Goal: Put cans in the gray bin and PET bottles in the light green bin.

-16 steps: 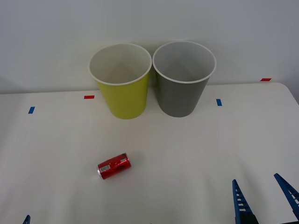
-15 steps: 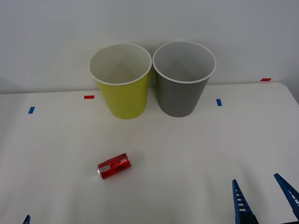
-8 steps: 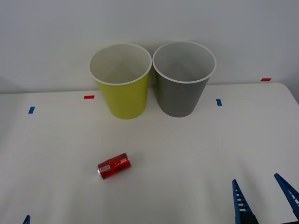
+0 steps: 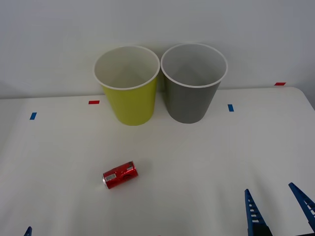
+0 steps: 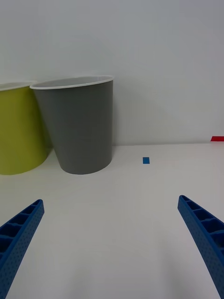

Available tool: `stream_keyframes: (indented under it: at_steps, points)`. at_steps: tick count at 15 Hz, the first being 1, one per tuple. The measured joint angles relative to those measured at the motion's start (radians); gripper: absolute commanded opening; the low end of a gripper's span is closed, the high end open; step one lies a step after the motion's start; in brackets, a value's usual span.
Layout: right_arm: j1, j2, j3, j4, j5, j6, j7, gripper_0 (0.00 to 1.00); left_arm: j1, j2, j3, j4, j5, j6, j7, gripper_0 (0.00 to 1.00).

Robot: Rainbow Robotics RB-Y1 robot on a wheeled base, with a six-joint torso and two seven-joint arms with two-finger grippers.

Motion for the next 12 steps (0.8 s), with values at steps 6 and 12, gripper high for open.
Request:
stream_keyframes:
  at_steps: [6,12]
  points:
    - [0.000,0.000,0.000,0.000,0.000,0.000,0.000,1.00,0.000,0.000,0.000,0.000,0.000,0.000,0.000,1.00]
    - [0.000,0.000,0.000,0.000,0.000,0.000,0.000,1.00,0.000,0.000,0.000,0.000,0.000,0.000,0.000,1.00]
